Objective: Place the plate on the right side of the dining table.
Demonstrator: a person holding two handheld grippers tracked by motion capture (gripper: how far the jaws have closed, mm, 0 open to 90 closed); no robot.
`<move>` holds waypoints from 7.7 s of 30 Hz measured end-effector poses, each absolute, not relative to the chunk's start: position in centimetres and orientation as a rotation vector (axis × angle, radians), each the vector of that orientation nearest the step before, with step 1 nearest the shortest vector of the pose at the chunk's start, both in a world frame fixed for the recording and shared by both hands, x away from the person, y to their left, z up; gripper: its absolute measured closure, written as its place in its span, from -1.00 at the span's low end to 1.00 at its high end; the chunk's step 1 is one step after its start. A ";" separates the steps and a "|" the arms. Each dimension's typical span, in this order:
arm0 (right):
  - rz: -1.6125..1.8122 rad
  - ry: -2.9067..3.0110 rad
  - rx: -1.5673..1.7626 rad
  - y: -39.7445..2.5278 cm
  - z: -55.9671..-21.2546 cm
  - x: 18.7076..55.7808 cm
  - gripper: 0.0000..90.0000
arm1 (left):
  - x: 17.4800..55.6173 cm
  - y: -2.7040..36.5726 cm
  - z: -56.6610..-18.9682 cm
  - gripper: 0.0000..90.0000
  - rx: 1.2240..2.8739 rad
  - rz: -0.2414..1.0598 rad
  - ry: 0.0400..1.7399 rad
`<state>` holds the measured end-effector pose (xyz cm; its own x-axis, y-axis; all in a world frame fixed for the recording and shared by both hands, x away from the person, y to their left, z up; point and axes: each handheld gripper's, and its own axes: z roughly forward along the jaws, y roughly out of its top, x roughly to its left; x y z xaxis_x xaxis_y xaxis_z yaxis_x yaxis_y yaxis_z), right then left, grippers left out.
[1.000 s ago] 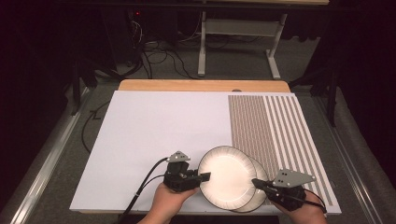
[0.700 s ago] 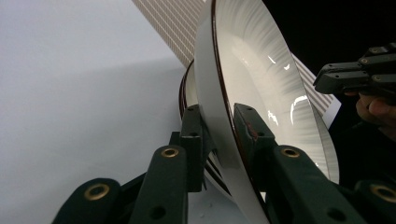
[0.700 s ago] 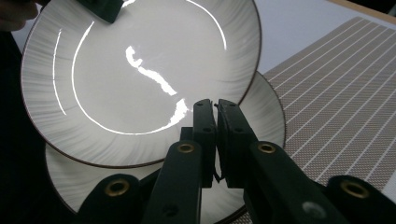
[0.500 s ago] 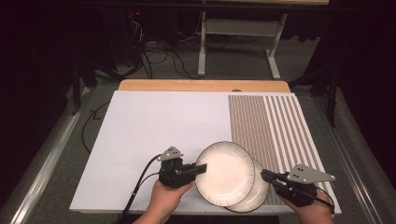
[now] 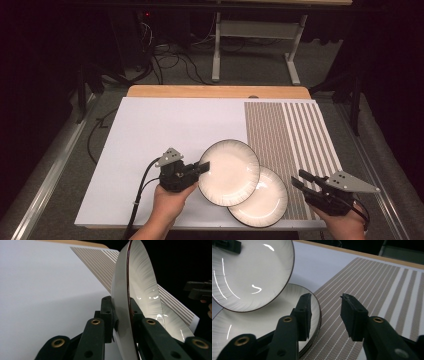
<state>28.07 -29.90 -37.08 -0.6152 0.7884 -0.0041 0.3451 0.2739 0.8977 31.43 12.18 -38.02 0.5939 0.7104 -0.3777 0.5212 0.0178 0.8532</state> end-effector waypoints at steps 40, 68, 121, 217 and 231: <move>1.382 1.924 1.019 -31.2 -35.3 27.0 -0.97 | 28.2 12.3 -37.1 0.76 1.686 0.542 0.714; 1.443 2.266 0.965 -19.4 -36.6 31.7 -0.62 | 28.5 12.7 -37.4 0.75 1.695 0.525 0.702; 1.525 2.238 1.080 -21.5 -35.3 31.7 0.92 | 29.5 11.7 -35.0 0.80 1.683 0.441 0.756; 1.285 1.944 1.435 -38.2 -38.9 36.5 0.91 | 41.6 -3.1 -36.7 -0.16 1.815 0.323 0.772; 1.237 1.956 1.469 -37.8 -38.8 37.5 0.89 | 37.9 5.8 -36.6 -0.46 1.745 0.462 0.847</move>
<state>37.50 -37.82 -38.81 -0.3691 0.9105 0.1863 0.5584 0.0570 0.8276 37.93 5.77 -36.60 0.6697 0.7356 -0.1016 0.3133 -0.1558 0.9368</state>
